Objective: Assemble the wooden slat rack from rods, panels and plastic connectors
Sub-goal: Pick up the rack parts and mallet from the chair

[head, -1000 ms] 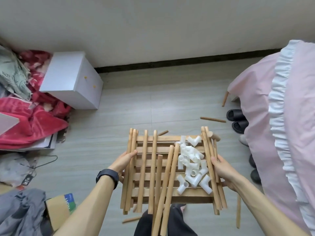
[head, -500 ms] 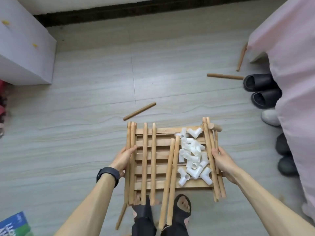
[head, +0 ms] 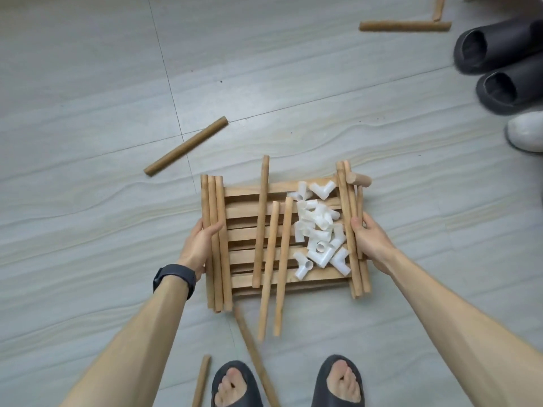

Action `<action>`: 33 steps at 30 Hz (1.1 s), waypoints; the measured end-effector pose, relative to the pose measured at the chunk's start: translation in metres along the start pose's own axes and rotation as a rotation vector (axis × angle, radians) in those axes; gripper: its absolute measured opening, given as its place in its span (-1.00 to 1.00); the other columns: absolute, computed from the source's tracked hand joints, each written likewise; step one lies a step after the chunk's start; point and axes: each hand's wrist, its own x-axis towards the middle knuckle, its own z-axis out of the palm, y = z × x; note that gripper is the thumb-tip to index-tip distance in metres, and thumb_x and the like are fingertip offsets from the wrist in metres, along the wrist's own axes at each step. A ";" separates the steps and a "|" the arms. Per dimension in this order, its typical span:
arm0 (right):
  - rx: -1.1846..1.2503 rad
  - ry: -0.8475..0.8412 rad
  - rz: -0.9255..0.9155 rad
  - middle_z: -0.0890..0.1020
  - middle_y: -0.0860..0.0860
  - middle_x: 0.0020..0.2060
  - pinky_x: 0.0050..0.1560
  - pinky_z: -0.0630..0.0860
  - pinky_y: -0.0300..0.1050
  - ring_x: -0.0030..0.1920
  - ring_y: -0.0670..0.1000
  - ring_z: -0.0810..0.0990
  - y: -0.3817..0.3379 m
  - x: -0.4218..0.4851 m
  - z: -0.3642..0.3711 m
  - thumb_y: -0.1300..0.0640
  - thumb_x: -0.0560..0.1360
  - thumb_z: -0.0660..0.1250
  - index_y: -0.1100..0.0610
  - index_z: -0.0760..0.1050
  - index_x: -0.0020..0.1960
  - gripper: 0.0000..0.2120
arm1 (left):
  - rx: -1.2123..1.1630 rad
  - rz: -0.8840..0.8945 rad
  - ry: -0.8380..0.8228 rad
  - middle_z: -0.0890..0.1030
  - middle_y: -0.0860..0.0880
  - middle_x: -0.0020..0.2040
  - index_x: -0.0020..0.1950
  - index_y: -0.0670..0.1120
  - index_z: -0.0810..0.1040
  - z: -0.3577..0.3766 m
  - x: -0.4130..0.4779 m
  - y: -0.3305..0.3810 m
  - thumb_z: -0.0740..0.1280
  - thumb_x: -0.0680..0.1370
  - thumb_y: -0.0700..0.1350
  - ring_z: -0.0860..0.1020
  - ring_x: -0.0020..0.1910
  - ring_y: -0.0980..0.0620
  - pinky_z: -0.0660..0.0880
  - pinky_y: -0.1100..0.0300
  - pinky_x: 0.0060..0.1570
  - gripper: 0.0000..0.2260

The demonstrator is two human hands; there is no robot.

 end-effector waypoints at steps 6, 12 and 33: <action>-0.058 0.042 -0.018 0.61 -0.01 0.18 0.37 0.45 0.14 0.24 0.08 0.56 0.000 0.014 -0.001 -0.03 0.72 0.04 -0.10 0.42 0.31 -0.75 | -0.026 -0.015 -0.050 0.21 0.01 0.58 0.58 0.26 0.11 0.007 0.012 0.003 0.31 0.54 0.21 0.23 0.50 -0.28 0.26 -0.39 0.36 -0.35; -0.128 0.140 -0.053 0.57 -0.04 0.10 0.26 0.41 0.03 0.26 0.16 0.52 -0.007 0.003 -0.002 -0.03 0.72 0.03 -0.06 0.37 0.42 -0.68 | 0.023 0.069 -0.011 0.21 -0.03 0.59 0.62 0.10 0.05 0.013 0.003 0.004 0.40 0.54 0.09 0.24 0.52 -0.16 0.25 -0.19 0.45 -0.24; -0.204 0.128 0.430 0.58 0.22 0.17 0.06 0.51 0.00 0.16 0.26 0.57 0.102 -0.186 -0.084 0.23 0.63 0.06 0.21 0.34 0.33 -0.71 | 1.029 0.574 -0.331 0.28 -0.03 0.54 0.60 0.10 0.10 0.163 -0.198 0.000 0.28 0.54 0.14 0.29 0.48 -0.05 0.37 0.08 0.31 -0.33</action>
